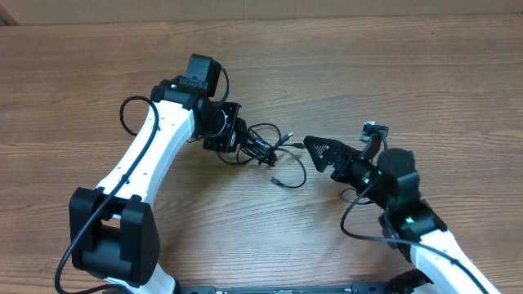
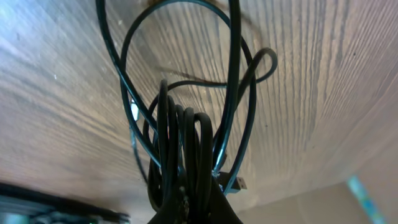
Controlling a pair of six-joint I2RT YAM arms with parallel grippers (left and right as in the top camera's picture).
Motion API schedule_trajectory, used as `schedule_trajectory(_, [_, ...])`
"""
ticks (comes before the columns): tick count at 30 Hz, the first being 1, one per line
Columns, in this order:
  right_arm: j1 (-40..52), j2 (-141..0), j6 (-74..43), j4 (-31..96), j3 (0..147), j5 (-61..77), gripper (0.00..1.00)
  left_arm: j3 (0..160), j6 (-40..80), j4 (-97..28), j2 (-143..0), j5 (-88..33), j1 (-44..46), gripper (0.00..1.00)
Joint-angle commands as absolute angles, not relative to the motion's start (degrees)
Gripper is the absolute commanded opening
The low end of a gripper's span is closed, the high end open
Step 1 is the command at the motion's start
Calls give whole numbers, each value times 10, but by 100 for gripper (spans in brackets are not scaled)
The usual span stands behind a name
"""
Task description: Untangle cables
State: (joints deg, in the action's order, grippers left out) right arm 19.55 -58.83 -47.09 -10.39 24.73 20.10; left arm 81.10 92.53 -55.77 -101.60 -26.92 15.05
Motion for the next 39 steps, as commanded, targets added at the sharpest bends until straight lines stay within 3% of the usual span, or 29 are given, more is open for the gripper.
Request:
schedule_trajectory(1, [208,-566,-515,-105,245,256,100,822,1002,-559,-1019,-295,158,4])
schedule_trajectory(6, [276,-582,-513,-91,245,257,100,822,1037,-559,-1019,-320,158,4])
schedule_trajectory(11, [375,-606,-486,-91,245,161,100,822,1059,-559,-1019,-348,158,4])
schedule_trajectory(16, [464,-628,-445,-94,245,8,76,822,1059,-564,-1019,-361,158,4])
schedule_trajectory(19, [500,-655,-406,-98,245,-100,75,822,1059,-579,-1019,-400,159,4])
schedule_trajectory(24, [510,-707,-389,-130,245,-196,74,822,1059,-601,-1019,-431,163,4])
schedule_trajectory(30, [509,-727,-387,-202,245,-201,69,822,1059,-620,-1019,-431,174,4])
schedule_trajectory(39, [509,-727,-387,-188,245,-183,64,822,1061,-619,-1019,-431,183,4])
